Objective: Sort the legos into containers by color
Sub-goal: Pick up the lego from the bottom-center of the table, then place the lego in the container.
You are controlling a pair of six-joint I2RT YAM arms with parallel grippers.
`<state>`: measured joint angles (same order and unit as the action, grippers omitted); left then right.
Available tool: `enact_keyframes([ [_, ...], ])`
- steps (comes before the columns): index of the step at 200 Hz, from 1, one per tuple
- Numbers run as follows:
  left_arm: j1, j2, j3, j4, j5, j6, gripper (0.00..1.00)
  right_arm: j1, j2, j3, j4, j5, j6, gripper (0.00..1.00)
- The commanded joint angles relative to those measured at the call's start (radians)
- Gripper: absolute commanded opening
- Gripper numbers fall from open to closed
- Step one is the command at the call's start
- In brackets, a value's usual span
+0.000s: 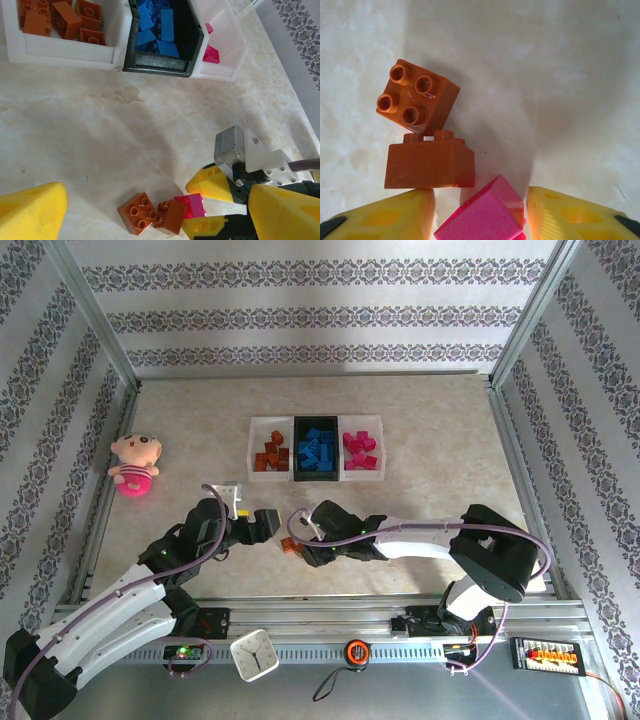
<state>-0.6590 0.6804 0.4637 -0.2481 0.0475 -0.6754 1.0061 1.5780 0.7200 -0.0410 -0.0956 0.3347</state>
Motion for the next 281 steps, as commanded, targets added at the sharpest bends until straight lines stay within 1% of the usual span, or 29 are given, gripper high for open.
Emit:
enact_keyframes([
  [1,0.007,-0.022,-0.004,-0.028,-0.023,-0.011,0.95,0.011,-0.014,0.007,-0.037,-0.012,-0.002,0.47],
  [19,0.007,-0.024,-0.007,-0.023,-0.024,-0.008,0.96,0.011,-0.026,-0.006,-0.049,-0.011,0.0,0.45],
  [46,0.007,-0.019,-0.009,-0.014,-0.023,-0.006,0.96,0.011,-0.061,-0.03,-0.055,-0.001,0.013,0.34],
  [74,0.006,-0.013,-0.009,-0.006,-0.017,0.0,0.97,0.011,-0.124,-0.055,-0.077,0.011,0.025,0.28],
  [90,0.007,-0.01,-0.008,-0.003,-0.013,0.005,1.0,0.009,-0.181,-0.068,-0.11,0.042,0.031,0.25],
  [113,0.006,-0.01,-0.016,0.016,0.006,0.013,1.0,-0.022,-0.308,-0.072,-0.172,0.111,0.03,0.23],
  [124,0.007,-0.008,-0.022,0.03,0.012,0.013,1.0,-0.078,-0.369,-0.063,-0.187,0.137,0.023,0.22],
  [138,0.007,0.001,-0.031,0.042,0.014,0.011,1.0,-0.203,-0.418,-0.031,-0.191,0.135,0.028,0.21],
  [152,0.007,0.017,-0.035,0.055,0.02,0.002,1.0,-0.332,-0.419,0.009,-0.169,0.137,0.042,0.21],
  [167,0.007,0.033,-0.033,0.061,0.031,-0.001,1.0,-0.447,-0.357,0.068,-0.137,0.148,0.049,0.21],
  [180,0.007,0.041,-0.03,0.062,0.043,0.002,1.0,-0.514,-0.263,0.145,-0.125,0.15,0.042,0.21],
  [205,0.007,0.046,-0.035,0.064,0.057,0.006,1.0,-0.582,-0.067,0.323,-0.15,0.156,0.023,0.21],
  [237,0.007,0.045,-0.05,0.073,0.063,-0.008,1.0,-0.613,0.099,0.461,-0.174,0.186,0.031,0.24],
  [252,0.007,0.045,-0.056,0.082,0.068,-0.012,1.0,-0.617,0.15,0.504,-0.189,0.202,0.042,0.28],
  [260,0.007,0.046,-0.057,0.082,0.069,-0.009,1.0,-0.62,0.169,0.52,-0.199,0.206,0.048,0.34],
  [268,0.008,0.046,-0.056,0.081,0.069,-0.008,1.0,-0.622,0.18,0.532,-0.206,0.201,0.053,0.45],
  [273,0.007,0.045,-0.055,0.081,0.067,-0.007,1.0,-0.622,0.181,0.535,-0.207,0.198,0.053,0.53],
  [281,0.007,0.043,-0.055,0.074,0.065,-0.003,1.0,-0.619,0.172,0.53,-0.203,0.192,0.053,0.62],
])
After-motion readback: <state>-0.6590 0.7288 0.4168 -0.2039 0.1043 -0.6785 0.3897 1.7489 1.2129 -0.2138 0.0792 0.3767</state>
